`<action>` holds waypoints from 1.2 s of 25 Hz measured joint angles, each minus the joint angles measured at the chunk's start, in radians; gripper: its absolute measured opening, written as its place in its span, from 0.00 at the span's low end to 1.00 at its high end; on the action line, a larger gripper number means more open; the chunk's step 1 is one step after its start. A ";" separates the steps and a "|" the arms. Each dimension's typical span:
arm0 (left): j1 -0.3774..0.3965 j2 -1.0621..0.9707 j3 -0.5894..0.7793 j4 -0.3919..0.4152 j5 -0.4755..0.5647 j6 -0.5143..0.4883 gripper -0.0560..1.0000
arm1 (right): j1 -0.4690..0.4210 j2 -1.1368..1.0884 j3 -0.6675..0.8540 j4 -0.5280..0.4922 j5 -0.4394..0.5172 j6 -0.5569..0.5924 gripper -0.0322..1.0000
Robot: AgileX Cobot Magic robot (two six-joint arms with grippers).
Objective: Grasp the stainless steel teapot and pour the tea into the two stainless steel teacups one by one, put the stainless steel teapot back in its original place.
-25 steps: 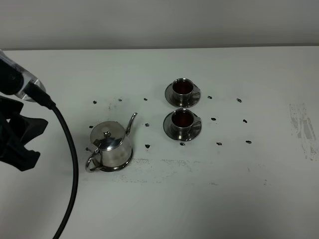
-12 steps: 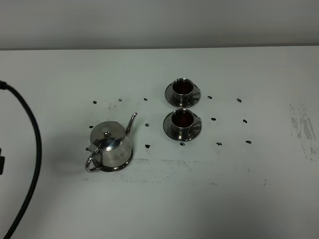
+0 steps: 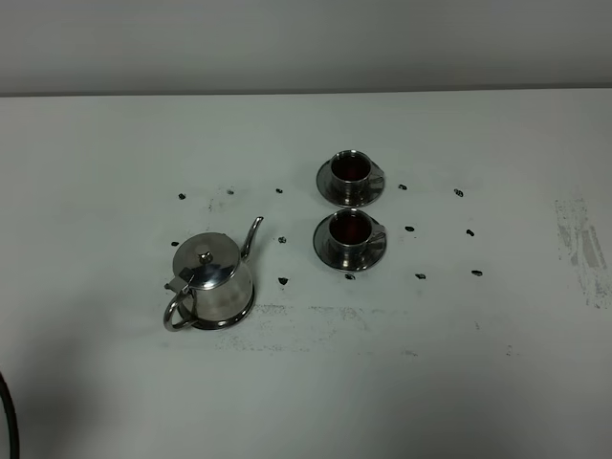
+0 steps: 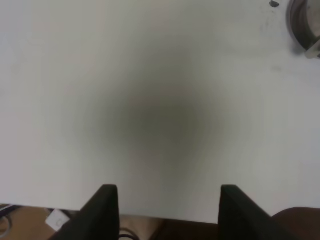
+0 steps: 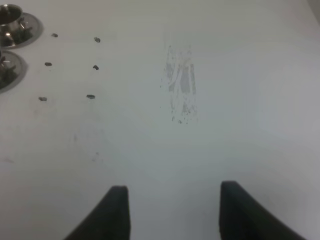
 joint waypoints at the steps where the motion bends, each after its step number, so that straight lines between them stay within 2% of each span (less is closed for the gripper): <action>1: 0.005 -0.024 0.012 0.000 0.002 0.002 0.46 | 0.000 0.000 0.000 0.000 0.000 0.000 0.42; 11: 0.007 -0.107 0.062 0.000 0.023 0.039 0.46 | 0.000 0.000 0.000 0.000 0.000 0.000 0.42; 30: 0.013 -0.476 0.063 0.000 0.027 0.042 0.46 | 0.000 0.000 0.000 0.000 0.000 0.000 0.42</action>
